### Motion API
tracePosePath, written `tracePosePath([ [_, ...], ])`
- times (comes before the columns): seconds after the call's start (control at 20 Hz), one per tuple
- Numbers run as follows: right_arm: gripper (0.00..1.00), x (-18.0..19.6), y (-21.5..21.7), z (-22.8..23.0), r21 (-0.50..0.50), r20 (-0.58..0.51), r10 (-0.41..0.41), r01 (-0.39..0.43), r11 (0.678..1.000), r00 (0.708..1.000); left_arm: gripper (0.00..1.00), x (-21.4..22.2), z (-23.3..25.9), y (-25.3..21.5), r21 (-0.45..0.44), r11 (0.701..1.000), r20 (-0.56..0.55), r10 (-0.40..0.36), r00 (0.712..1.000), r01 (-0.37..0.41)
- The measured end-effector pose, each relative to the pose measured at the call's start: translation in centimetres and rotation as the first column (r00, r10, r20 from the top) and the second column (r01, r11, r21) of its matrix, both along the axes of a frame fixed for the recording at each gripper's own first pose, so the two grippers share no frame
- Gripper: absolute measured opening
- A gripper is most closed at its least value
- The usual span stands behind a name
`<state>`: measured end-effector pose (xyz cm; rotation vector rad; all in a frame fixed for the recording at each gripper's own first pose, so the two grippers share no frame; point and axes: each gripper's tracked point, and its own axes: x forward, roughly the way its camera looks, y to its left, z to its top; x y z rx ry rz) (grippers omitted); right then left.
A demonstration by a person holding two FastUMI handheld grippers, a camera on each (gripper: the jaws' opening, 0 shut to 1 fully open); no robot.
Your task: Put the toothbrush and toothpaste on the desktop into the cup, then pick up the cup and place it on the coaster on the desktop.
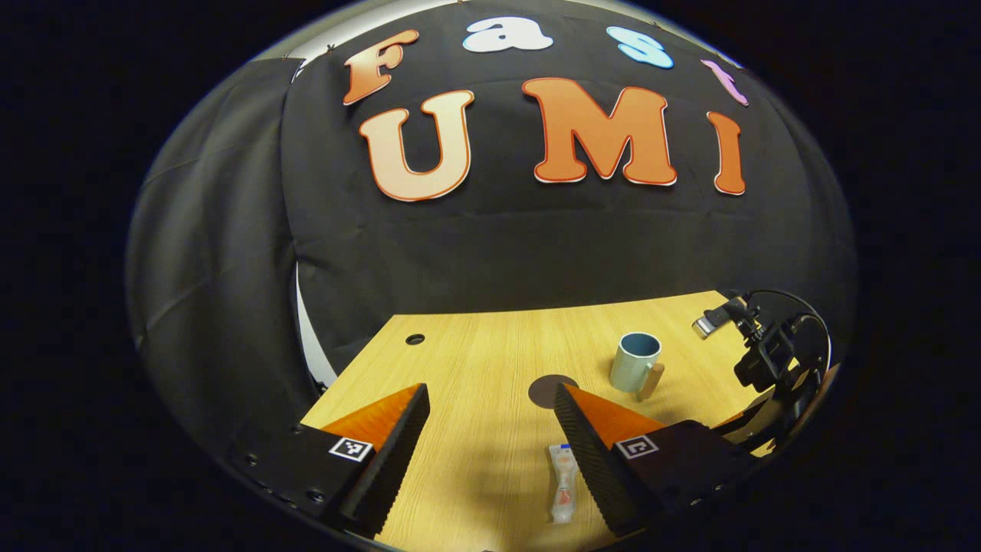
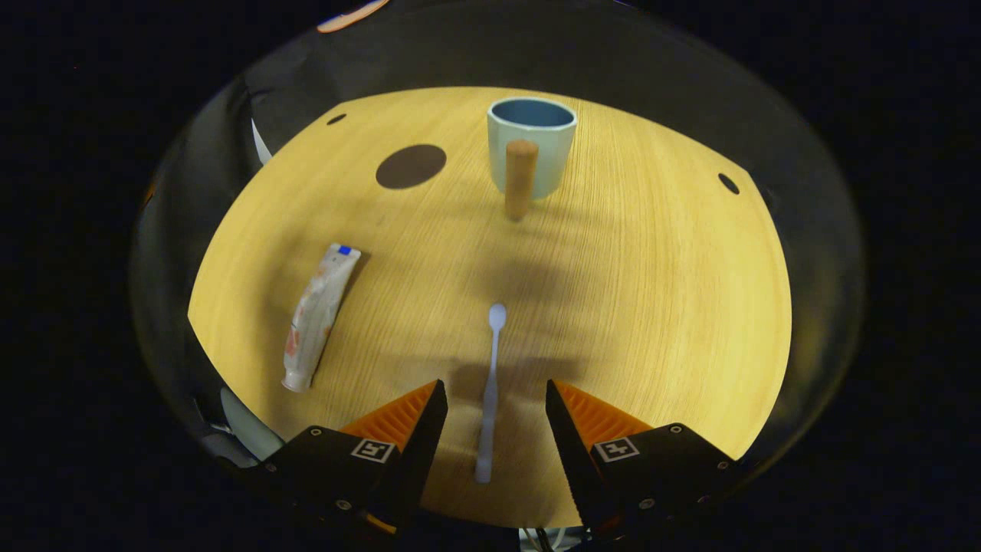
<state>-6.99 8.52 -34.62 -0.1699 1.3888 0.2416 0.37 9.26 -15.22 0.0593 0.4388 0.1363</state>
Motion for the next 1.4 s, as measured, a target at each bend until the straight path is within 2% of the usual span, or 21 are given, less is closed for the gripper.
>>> tracePosePath([
  [0.2, 0.70, -1.0, 0.1, -1.1, -0.008, -0.066, -0.001, 0.001, 1.000, 0.998, 0.99, -0.4, -1.1, 0.1, -0.016, 1.000, -0.049, 0.016, 0.999, -0.017],
  [0.3, 0.63, -1.2, 0.3, -1.7, -0.013, -0.088, -0.006, 0.004, 1.000, 0.996, 0.99, -0.7, -1.9, 0.3, -0.020, 1.000, -0.069, 0.017, 0.997, -0.018],
  [0.6, 0.33, -1.9, 1.3, -2.8, 0.006, -0.166, -0.041, 0.043, 0.999, 0.985, 0.99, -1.7, -3.3, 0.2, -0.023, 0.999, -0.113, 0.036, 0.993, -0.039],
  [0.75, 0.13, -1.8, 1.1, -3.0, 0.002, -0.173, -0.070, 0.072, 0.997, 0.982, 0.99, -2.2, -4.3, 0.0, -0.019, 0.999, -0.163, 0.044, 0.986, -0.047],
  [0.95, 0.08, -1.0, 1.7, -2.7, 0.090, -0.174, -0.091, 0.108, 0.990, 0.980, 0.99, -2.2, -5.5, -0.9, -0.045, 0.998, -0.215, 0.034, 0.976, -0.045],
  [1.15, 0.07, -0.4, 1.3, -1.3, 0.134, -0.121, -0.048, 0.064, 0.989, 0.992, 0.99, -1.4, -7.0, -1.5, -0.069, 0.997, -0.302, 0.006, 0.953, -0.028],
  [1.3, 0.07, 0.2, 1.5, 0.4, 0.176, -0.075, -0.044, 0.057, 0.983, 0.996, 0.99, -0.9, -9.0, -2.3, -0.089, 0.996, -0.367, -0.058, 0.929, 0.027],
  [1.4, 0.07, 1.1, 1.6, 1.7, 0.193, -0.028, -0.049, 0.053, 0.980, 0.998, 0.99, -0.4, -10.5, -3.2, -0.143, 0.987, -0.423, -0.125, 0.897, 0.071],
])
